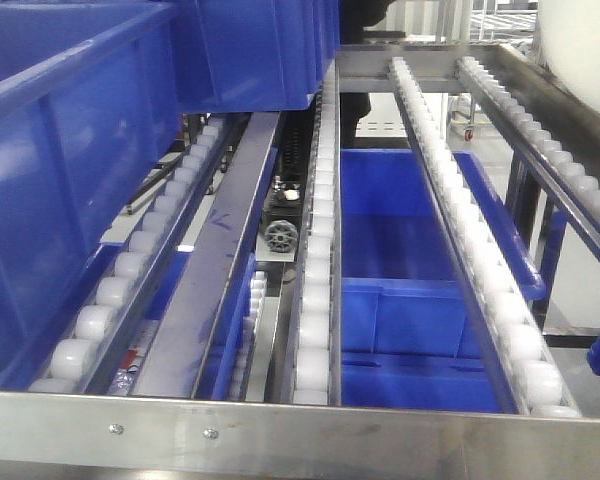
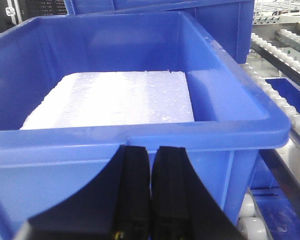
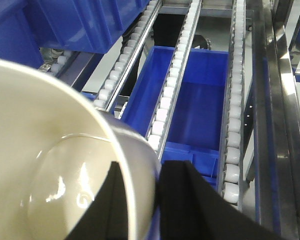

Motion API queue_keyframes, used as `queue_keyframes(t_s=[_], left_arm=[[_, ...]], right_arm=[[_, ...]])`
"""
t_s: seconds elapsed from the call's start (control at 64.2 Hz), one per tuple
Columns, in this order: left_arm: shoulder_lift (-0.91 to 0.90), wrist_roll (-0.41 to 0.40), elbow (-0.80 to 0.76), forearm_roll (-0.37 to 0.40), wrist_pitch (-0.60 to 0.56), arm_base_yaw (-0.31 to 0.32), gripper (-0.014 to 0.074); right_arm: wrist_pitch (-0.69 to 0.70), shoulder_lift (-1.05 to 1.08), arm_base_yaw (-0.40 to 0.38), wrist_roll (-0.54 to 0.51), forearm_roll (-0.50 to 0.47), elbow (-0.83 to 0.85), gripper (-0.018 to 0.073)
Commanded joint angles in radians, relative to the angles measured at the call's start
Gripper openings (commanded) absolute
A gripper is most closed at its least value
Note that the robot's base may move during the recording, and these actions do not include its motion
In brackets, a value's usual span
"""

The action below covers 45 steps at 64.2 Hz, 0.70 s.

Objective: Move white bin to right shelf second layer
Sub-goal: 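Lower the white bin with the right gripper onto the second-layer rollers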

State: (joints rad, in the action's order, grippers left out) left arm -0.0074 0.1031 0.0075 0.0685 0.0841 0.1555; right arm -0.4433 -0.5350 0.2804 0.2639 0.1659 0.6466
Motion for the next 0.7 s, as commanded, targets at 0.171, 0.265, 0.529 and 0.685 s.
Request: queue_keyframes(t_s=[0.171,0.265,0.529,0.685], left_arm=[[-0.014,-0.004,0.037,0.005,-0.084,0.004,0.0085],[-0.014,-0.004,0.037,0.005,-0.084,0.004,0.0085],[-0.014,-0.004,0.037,0.005,-0.084,0.004,0.0085],[-0.014,-0.004,0.037,0.005,-0.084,0.004,0.0085]], right_arm=[[0.099,0.000,-0.005,0.000,0.010,0.031,0.0057],[0.099,0.000,-0.005,0.000,0.010,0.031,0.0057],[0.099,0.000,-0.005,0.000,0.010,0.031,0.0057],[0.100,0.000,-0.005,0.000,0.010,0.031,0.0057]])
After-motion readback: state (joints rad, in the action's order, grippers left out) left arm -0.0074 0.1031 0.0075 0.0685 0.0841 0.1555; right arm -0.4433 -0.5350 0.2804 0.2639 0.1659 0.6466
